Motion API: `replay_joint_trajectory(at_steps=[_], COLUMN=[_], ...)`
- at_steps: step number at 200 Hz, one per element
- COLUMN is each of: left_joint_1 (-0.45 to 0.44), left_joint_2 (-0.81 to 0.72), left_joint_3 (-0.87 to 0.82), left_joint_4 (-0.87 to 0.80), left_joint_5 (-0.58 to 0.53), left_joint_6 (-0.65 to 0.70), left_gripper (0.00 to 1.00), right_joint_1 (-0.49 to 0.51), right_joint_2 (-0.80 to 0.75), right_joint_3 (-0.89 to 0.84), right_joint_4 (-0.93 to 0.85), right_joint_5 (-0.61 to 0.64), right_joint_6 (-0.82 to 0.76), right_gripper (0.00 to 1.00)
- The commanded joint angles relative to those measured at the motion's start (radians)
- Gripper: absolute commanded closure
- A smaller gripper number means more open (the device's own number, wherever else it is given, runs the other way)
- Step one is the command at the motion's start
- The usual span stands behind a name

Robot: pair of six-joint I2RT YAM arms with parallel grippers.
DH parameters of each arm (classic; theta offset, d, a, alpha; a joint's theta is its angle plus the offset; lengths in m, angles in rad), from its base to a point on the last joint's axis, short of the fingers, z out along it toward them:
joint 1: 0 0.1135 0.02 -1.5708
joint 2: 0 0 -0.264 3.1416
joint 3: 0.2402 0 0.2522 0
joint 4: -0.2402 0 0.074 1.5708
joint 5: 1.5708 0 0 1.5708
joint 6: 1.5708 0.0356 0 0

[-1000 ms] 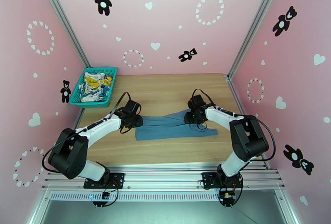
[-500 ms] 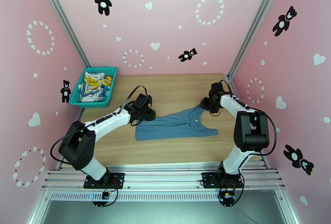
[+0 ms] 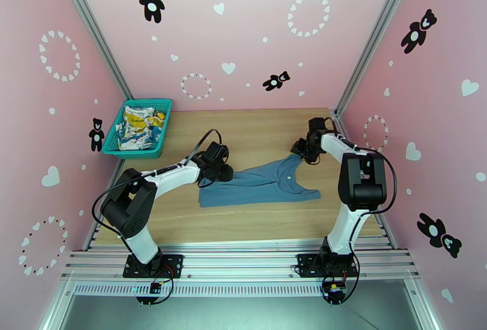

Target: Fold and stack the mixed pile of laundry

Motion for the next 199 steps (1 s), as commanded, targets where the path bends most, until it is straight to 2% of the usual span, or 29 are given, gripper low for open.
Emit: replay_joint_trajectory(at_steps=[1, 22, 53, 84, 118, 199], left_joint_1=[-0.005, -0.005, -0.006, -0.006, -0.008, -0.007], left_joint_2=[0.007, 0.008, 0.006, 0.014, 0.011, 0.007], left_joint_3=[-0.011, -0.015, -0.032, -0.029, -0.025, -0.034], left_joint_4=[0.023, 0.024, 0.031, 0.033, 0.03, 0.022], left_joint_5=[0.013, 0.014, 0.016, 0.019, 0.017, 0.016], left_joint_6=[-0.012, -0.014, -0.022, -0.023, -0.023, -0.026], left_gripper=[0.69, 0.69, 0.69, 0.69, 0.69, 0.69], right_joint_1=[-0.006, -0.006, -0.006, -0.007, -0.008, -0.037], right_joint_2=[0.049, 0.049, 0.017, -0.022, -0.084, -0.22], right_joint_3=[0.048, 0.064, 0.051, 0.012, -0.054, -0.336], right_joint_4=[0.003, 0.002, -0.006, 0.008, 0.066, 0.41], right_joint_5=[0.015, 0.016, 0.034, 0.04, 0.031, -0.039], right_joint_6=[0.027, 0.024, 0.005, -0.005, -0.015, 0.0], right_gripper=[0.56, 0.66, 0.88, 1.0, 1.0, 1.0])
